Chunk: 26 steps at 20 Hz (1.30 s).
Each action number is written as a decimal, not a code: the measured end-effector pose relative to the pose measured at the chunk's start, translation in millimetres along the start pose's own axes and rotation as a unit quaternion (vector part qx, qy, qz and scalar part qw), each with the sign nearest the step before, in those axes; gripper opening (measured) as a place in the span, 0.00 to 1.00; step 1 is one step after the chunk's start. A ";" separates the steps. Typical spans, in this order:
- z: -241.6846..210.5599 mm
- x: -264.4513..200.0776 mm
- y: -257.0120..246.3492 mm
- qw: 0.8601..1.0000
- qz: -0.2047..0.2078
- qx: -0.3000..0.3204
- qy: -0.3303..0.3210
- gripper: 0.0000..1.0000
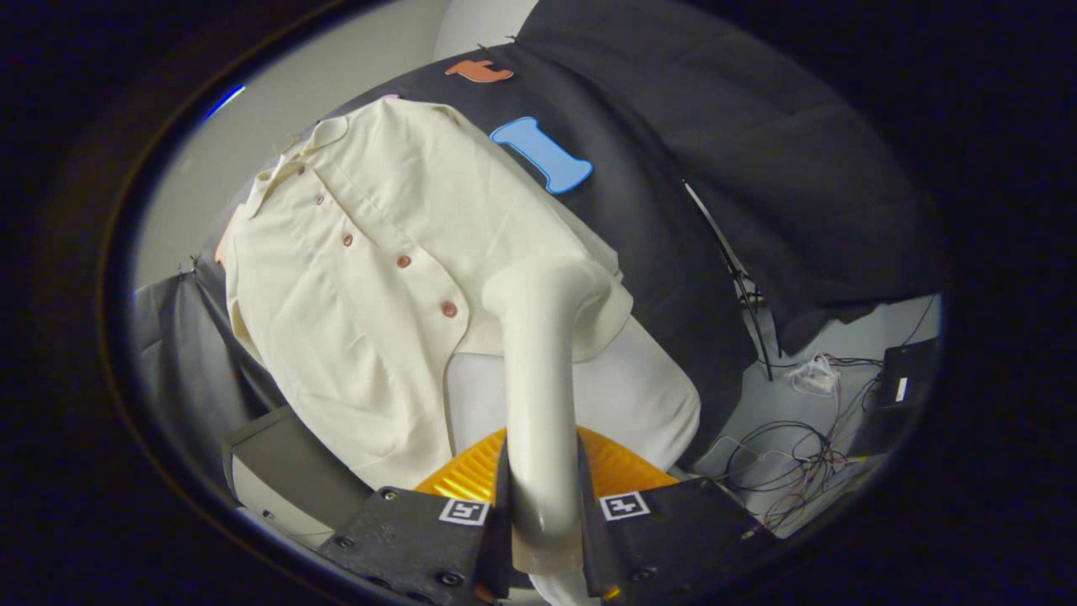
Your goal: Iron the clothes twice with a garment steamer, once on the left side and once on the right side.
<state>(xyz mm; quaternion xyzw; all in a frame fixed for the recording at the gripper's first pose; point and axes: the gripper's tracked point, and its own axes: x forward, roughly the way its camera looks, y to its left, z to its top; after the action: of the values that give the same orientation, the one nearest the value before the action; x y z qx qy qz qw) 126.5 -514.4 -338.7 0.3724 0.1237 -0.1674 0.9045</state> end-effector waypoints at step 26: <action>-58.7 -191.9 335.0 0.979 0.112 -0.170 -0.031 0.33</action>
<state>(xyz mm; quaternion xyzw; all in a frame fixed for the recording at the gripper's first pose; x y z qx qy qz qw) 77.8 -208.6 -100.7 0.2193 0.0802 -0.0533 0.9709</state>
